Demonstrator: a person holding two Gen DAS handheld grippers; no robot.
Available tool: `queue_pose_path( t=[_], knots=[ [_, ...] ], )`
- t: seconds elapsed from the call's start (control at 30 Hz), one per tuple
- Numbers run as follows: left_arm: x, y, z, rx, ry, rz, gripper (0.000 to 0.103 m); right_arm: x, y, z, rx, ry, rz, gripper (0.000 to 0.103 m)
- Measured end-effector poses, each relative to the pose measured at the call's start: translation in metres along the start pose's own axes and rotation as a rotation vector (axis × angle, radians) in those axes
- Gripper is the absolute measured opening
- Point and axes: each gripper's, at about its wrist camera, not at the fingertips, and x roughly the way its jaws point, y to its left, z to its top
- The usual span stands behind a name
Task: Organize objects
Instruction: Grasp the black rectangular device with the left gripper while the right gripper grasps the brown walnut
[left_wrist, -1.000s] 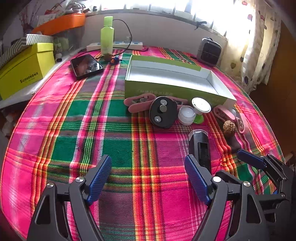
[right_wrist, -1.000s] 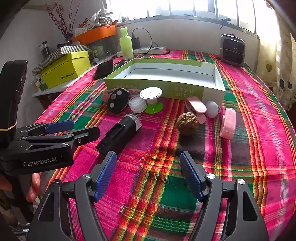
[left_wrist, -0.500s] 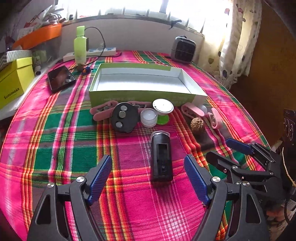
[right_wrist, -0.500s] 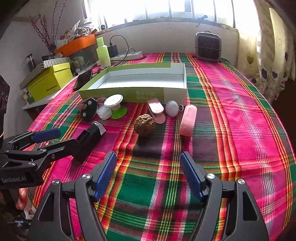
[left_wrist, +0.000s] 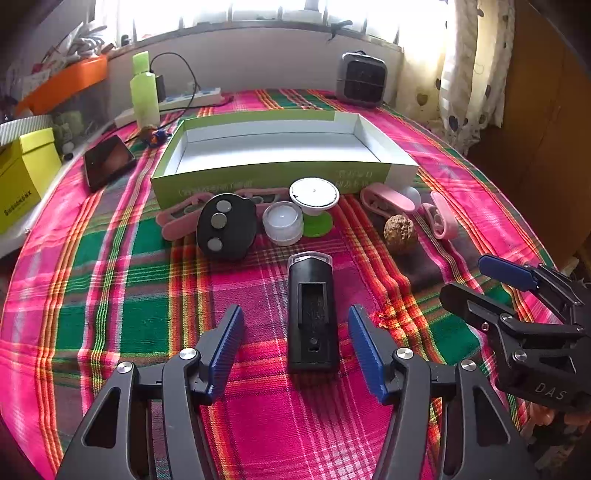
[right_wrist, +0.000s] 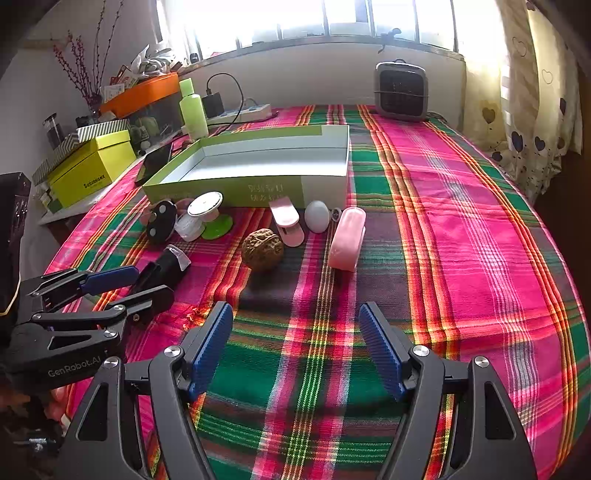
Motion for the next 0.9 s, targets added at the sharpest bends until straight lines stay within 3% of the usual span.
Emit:
queue_pose_path(
  t=[0.4,0.9],
  knots=[
    [0.001,0.004,0.003,-0.004,-0.011,0.058,0.026,0.005,0.003,0.003,-0.012,0.013,0.01,0.072],
    [0.001,0.021,0.005,-0.053,-0.024,0.077,0.026,0.017,0.018,0.019,0.006,0.006,0.033,0.071]
  ],
)
